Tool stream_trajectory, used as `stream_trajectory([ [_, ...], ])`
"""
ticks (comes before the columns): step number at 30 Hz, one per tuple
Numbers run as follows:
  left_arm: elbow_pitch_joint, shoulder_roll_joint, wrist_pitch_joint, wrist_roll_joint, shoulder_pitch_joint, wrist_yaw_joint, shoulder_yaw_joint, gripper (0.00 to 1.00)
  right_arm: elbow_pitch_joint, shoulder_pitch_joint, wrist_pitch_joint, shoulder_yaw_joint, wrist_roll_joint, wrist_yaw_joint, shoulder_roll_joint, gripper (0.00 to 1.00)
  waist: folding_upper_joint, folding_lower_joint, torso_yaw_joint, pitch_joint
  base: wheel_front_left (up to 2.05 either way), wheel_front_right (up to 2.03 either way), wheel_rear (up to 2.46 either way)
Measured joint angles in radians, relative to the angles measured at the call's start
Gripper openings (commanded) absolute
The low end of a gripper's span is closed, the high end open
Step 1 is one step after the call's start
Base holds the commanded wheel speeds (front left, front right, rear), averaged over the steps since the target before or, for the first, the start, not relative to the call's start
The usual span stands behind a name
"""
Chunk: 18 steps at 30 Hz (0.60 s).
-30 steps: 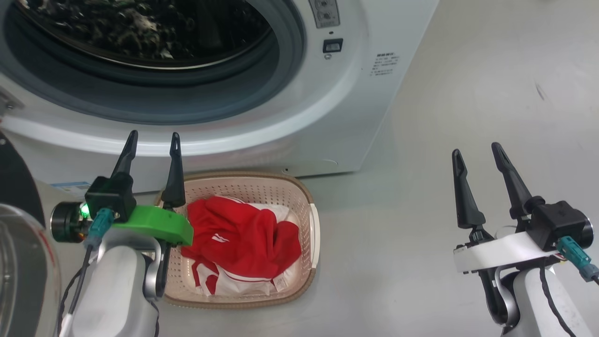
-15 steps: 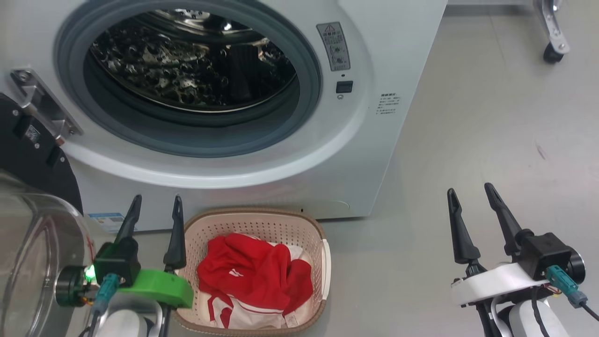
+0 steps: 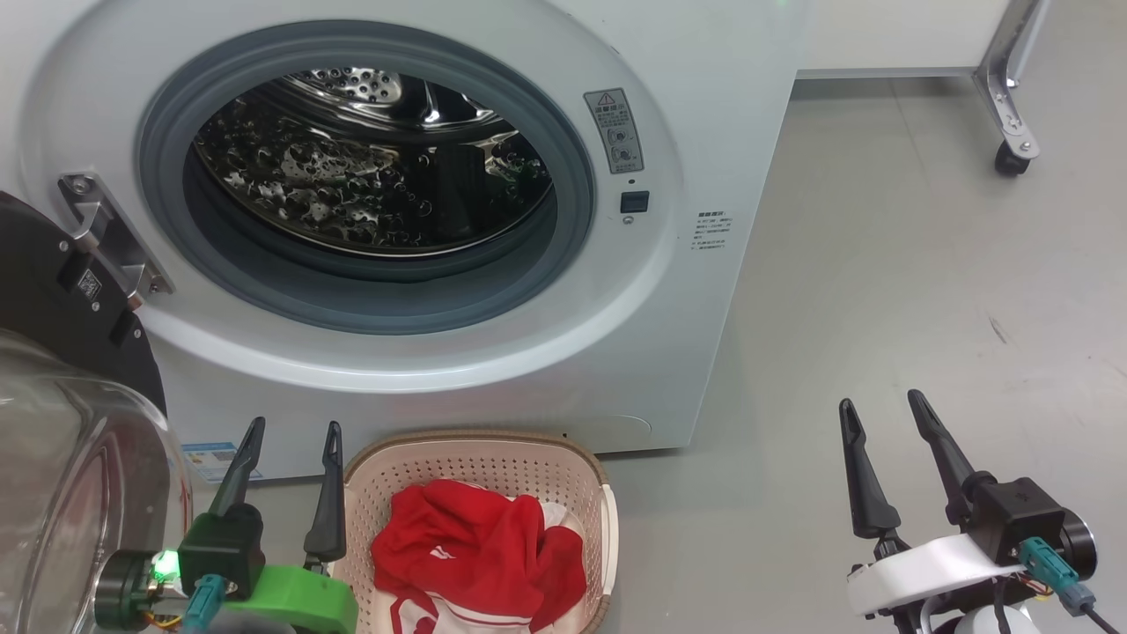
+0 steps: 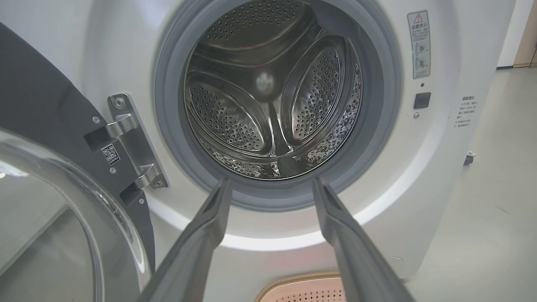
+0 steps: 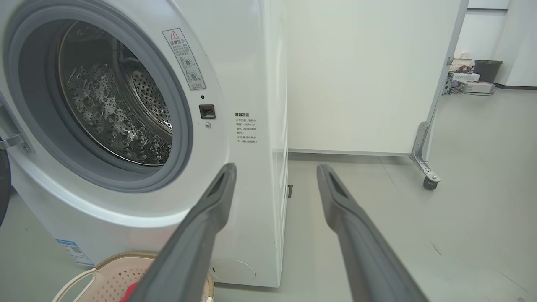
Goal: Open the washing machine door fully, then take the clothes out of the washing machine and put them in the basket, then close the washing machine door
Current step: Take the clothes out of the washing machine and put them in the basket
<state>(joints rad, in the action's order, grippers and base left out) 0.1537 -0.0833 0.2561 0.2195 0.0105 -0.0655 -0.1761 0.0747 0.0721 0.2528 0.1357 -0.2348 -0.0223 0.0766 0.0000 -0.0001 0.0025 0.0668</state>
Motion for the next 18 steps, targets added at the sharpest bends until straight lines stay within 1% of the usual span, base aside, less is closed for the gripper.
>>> stream_trajectory([
  [4,-0.025,-0.008,-0.009,-0.004,-0.014,-0.001,-0.005,1.0,-0.005,0.013,0.0,-0.001,0.0,0.001,0.0,1.0,0.0,0.0,-0.006,-0.005,0.0,0.0,0.0],
  [6,-0.037,-0.009,-0.01,-0.01,-0.017,-0.001,-0.007,1.0,-0.008,0.014,0.0,-0.002,0.0,0.007,0.0,1.0,0.0,0.0,-0.008,-0.006,0.0,0.0,0.0],
  [18,-0.089,-0.012,-0.036,-0.01,-0.053,-0.009,-0.015,1.0,-0.027,0.02,-0.001,-0.002,0.0,0.008,0.001,1.0,0.0,0.0,-0.014,-0.006,0.0,0.0,0.0],
])
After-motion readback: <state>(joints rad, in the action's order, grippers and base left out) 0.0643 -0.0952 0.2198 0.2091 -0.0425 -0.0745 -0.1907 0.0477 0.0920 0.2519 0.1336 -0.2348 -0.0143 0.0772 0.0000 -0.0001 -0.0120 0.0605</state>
